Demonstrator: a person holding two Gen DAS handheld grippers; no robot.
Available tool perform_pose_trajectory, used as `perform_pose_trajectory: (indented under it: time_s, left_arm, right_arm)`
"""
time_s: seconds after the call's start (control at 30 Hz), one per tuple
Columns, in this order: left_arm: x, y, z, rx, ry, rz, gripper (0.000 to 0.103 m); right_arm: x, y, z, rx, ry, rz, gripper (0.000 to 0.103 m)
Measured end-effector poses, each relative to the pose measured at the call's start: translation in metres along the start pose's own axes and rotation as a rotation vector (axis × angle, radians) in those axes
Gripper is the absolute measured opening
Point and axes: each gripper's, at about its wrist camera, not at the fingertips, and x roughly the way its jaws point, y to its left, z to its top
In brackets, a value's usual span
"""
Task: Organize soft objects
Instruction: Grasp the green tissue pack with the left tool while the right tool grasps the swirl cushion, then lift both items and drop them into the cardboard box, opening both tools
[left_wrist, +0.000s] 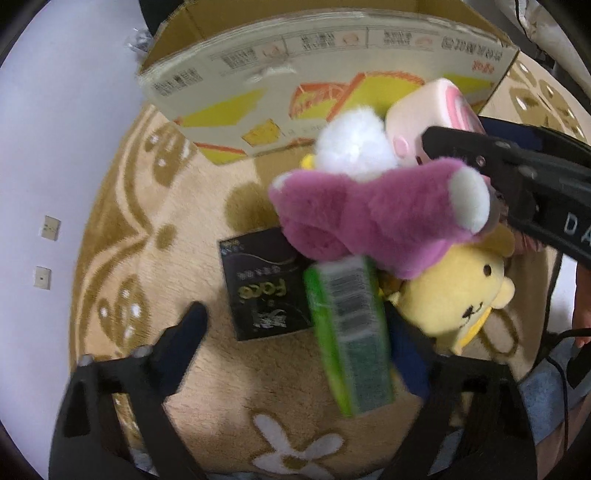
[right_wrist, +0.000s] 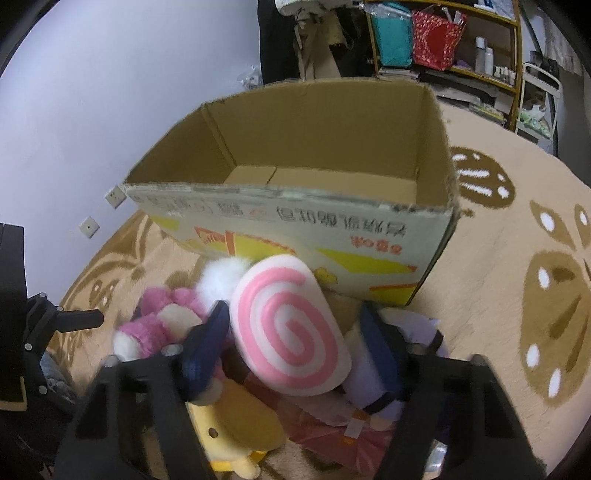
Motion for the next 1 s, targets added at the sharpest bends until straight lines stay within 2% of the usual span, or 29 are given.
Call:
perform_pose_trajectory:
  time_s: [0.1, 0.2, 0.33, 0.43, 0.57, 0.77, 1.0]
  left_arm:
    - [0.003, -0.001, 0.001, 0.012, 0.01, -0.002, 0.081]
    - [0.003, 0.0, 0.002, 0.007, 0.008, -0.021, 0.067]
    - [-0.006, -0.001, 0.002, 0.01, -0.001, -0.094, 0.031]
    - [-0.012, -0.004, 0.002, 0.034, -0.019, -0.077, 0.028]
    - [-0.028, 0.007, 0.002, -0.015, -0.056, -0.093, 0.027]
    - [-0.059, 0.026, 0.001, -0.074, -0.167, -0.068, 0.027]
    - [-0.097, 0.032, -0.003, -0.089, -0.332, 0.019, 0.027]
  right_arm:
    - [0.001, 0.0, -0.001, 0.01, 0.004, 0.013, 0.056]
    - [-0.002, 0.001, -0.001, 0.006, 0.002, 0.01, 0.049]
    - [-0.005, 0.004, -0.002, -0.008, -0.008, -0.001, 0.042]
    - [-0.008, 0.006, -0.001, -0.024, -0.017, -0.017, 0.038]
    - [-0.019, 0.009, 0.001, -0.038, -0.037, -0.029, 0.033]
    - [-0.039, 0.008, 0.004, -0.017, -0.09, -0.028, 0.031]
    - [-0.065, 0.011, 0.007, -0.001, -0.164, -0.024, 0.031]
